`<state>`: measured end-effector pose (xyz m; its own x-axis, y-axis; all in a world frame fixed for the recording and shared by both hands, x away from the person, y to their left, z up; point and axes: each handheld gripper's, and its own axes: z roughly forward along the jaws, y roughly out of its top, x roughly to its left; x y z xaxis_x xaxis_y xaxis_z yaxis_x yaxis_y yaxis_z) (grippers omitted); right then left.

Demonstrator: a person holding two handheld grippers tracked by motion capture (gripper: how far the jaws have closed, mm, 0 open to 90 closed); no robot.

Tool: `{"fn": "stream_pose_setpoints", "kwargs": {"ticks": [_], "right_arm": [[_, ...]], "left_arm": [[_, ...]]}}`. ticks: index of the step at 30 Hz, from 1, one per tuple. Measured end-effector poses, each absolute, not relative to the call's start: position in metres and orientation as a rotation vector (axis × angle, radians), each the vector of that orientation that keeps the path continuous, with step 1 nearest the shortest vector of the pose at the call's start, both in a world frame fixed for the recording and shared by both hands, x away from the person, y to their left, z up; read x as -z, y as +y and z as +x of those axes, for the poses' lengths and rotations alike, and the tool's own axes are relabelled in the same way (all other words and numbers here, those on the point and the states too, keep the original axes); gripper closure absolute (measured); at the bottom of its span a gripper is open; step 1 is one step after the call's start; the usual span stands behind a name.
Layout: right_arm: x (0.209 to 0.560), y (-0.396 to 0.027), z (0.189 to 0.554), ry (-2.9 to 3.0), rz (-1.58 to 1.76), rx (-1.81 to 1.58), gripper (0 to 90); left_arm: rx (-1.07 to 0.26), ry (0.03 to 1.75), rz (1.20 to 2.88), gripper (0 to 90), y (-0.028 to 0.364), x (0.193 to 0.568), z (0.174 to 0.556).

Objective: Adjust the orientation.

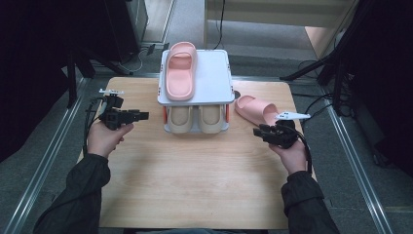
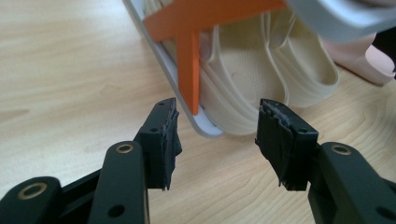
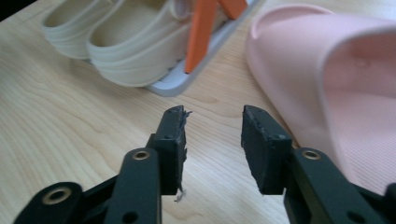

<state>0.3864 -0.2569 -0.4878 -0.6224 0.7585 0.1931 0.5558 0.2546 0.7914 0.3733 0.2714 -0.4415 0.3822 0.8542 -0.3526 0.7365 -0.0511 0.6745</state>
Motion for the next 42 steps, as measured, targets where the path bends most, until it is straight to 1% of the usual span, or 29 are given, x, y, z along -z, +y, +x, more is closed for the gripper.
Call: {"fn": "stream_pose_setpoints", "kwargs": {"ticks": [3,8,9,15,21,30,35,42], "right_arm": [[0.490,-0.265,0.394,2.290,1.260,-1.270,69.8],[0.492,-0.279,0.409,2.261,1.364,-1.218,88.1],[0.492,-0.280,0.410,2.254,1.369,-1.211,89.6],[0.495,-0.292,0.424,2.199,1.408,-1.209,90.0],[0.498,-0.295,0.437,2.169,1.457,-1.206,90.0],[0.504,-0.285,0.450,2.181,1.471,-1.150,89.8],[0.504,-0.281,0.451,2.207,1.484,-1.163,90.0],[0.503,-0.264,0.447,2.237,1.480,-1.167,90.0]], "left_arm": [[-0.200,1.389,1.830,48.5,0.270,0.447,0.368],[-0.177,1.382,1.801,47.9,0.269,0.449,0.355],[-0.182,1.378,1.799,47.9,0.268,0.450,0.351],[-0.187,1.353,1.812,47.6,0.265,0.450,0.333],[-0.226,1.349,1.815,47.3,0.266,0.451,0.321],[-0.242,1.374,1.801,47.2,0.278,0.454,0.311],[-0.236,1.375,1.798,46.9,0.279,0.454,0.310],[-0.226,1.367,1.827,46.8,0.276,0.457,0.314]]}}
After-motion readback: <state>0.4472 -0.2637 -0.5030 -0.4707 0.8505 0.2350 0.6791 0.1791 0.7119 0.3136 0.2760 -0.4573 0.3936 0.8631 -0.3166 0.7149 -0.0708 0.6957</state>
